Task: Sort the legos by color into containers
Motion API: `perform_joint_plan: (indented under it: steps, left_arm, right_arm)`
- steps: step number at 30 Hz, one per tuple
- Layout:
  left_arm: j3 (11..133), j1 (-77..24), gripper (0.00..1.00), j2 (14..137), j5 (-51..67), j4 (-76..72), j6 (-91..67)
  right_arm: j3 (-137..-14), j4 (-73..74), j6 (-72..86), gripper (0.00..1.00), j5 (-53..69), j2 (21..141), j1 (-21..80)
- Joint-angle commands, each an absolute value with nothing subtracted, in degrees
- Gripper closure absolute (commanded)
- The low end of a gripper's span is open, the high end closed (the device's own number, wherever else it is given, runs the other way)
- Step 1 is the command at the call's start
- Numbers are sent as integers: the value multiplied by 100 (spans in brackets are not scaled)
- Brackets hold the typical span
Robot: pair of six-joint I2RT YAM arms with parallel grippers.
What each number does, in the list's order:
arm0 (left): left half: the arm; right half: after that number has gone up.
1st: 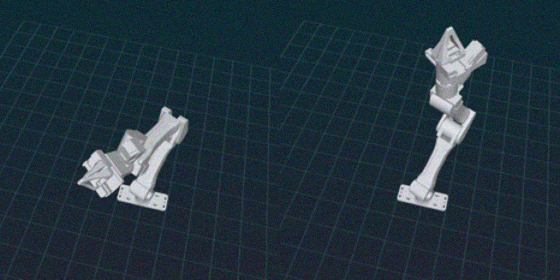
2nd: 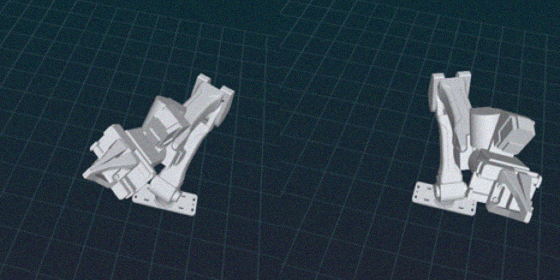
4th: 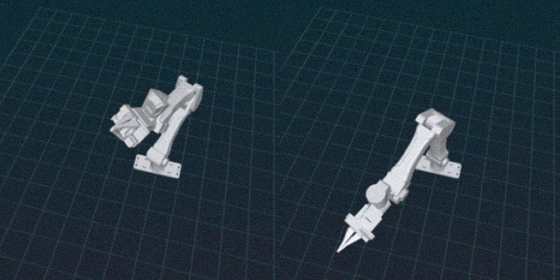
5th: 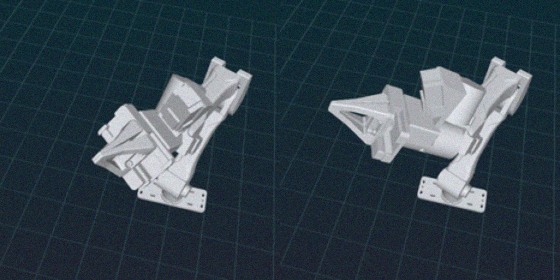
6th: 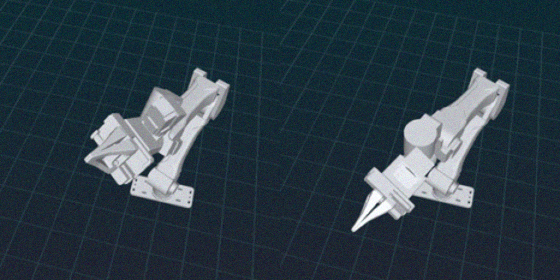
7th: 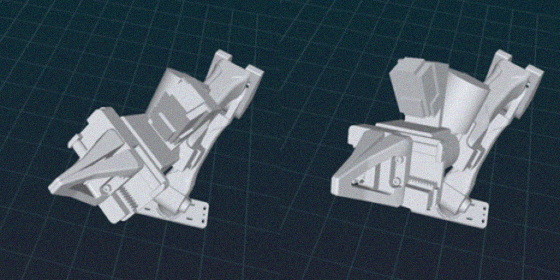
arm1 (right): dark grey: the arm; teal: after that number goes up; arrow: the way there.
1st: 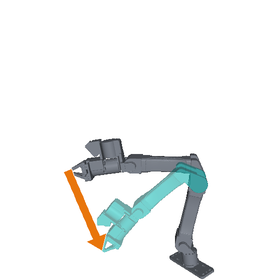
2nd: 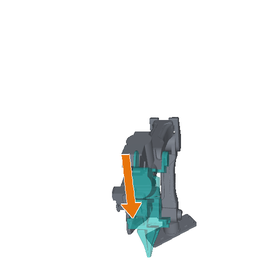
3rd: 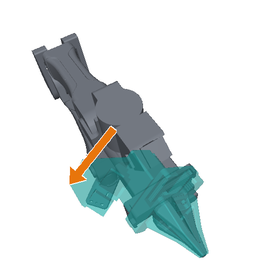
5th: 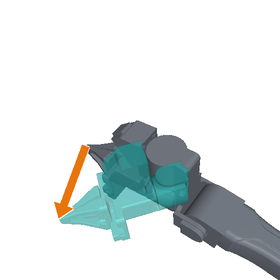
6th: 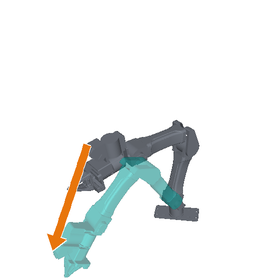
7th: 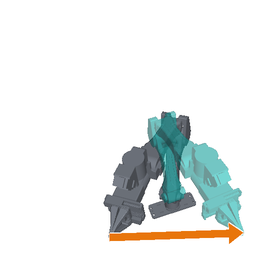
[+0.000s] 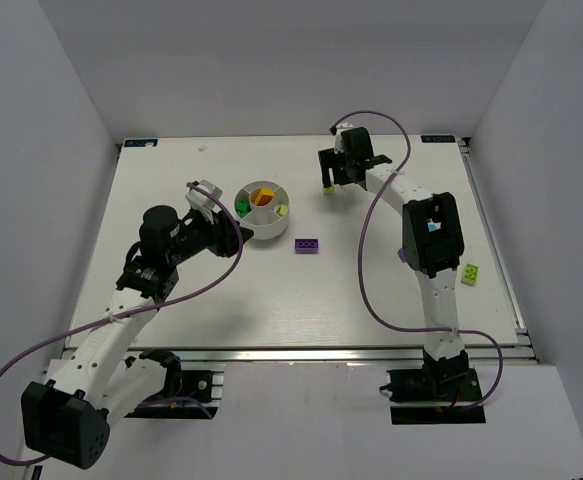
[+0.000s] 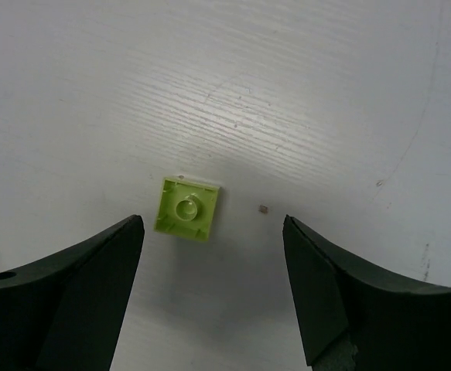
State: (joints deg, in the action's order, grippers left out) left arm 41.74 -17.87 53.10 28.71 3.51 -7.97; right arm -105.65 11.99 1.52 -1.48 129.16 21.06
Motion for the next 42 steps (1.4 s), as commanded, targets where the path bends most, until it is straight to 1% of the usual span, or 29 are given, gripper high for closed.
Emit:
perform_joint_plan:
  steps: [1, 7, 11, 16, 22, 25, 27, 28, 29, 30, 31, 32, 34, 35, 37, 38, 40, 42]
  left_arm:
    - [4289, -1811, 42, 5247, 2953, 378, -791]
    - [4280, -1811, 42, 5273, 3032, 352, -817]
    - [4280, -1811, 41, 5273, 3050, 343, -817]
    - [4280, -1811, 39, 5282, 3032, 343, -826]
    - [4272, -1811, 37, 5291, 3023, 334, -826]
    - [4280, -1811, 37, 5291, 3032, 343, -826]
    - [4272, -1811, 37, 5291, 3032, 343, -826]
    - [4271, -1811, 37, 5291, 3024, 343, -817]
    - [4271, -1811, 37, 5282, 3032, 343, -817]
    - [4280, -1811, 37, 5291, 3015, 351, -826]
    - [4272, -1811, 37, 5291, 3015, 352, -826]
    - [4271, -1811, 37, 5291, 3015, 352, -817]
    - [4271, -1811, 37, 5291, 3015, 352, -826]
    - [4271, -1811, 37, 5300, 3015, 334, -826]
    - [4280, -1811, 37, 5300, 3041, 343, -826]
    - [4280, -1811, 37, 5300, 3050, 343, -826]
    - [4280, -1811, 37, 5291, 3050, 334, -835]
    - [4272, -1811, 37, 5265, 3059, 325, -835]
  right_arm:
    - [-11117, 1651, 316, 22, -624, 13165, 2145]
    - [-11382, 1802, 404, 29, -325, 13438, 2153]
    - [-11513, 1784, 413, 30, -220, 13596, 2153]
    - [-11812, 1916, 352, 31, -97, 13912, 2153]
    - [-11909, 1934, 343, 36, -97, 14010, 2197]
    - [-11900, 1942, 308, 41, -114, 14027, 2188]
    - [-11874, 1942, 299, 48, -88, 14045, 2180]
    - [-11865, 1942, 299, 54, -88, 14036, 2180]
    - [-11839, 1890, 299, 63, -62, 14019, 2180]
    - [-11787, 1855, 281, 68, -62, 13992, 2171]
    - [-11630, 1785, 255, 72, 121, 13870, 2180]
    - [-11506, 1601, 211, 81, 297, 13765, 2171]
    - [-10946, 1285, 28, 89, 587, 13319, 2153]
    - [-10742, 1127, -209, 96, 1041, 13150, 2171]
    - [-10364, 713, -560, 100, 1544, 12616, 2171]
    - [-10006, 608, -710, 100, 2208, 12456, 2162]
    - [-9678, 212, -712, 100, 2512, 12026, 2171]
    - [-9387, 71, -494, 100, 3030, 11875, 2171]
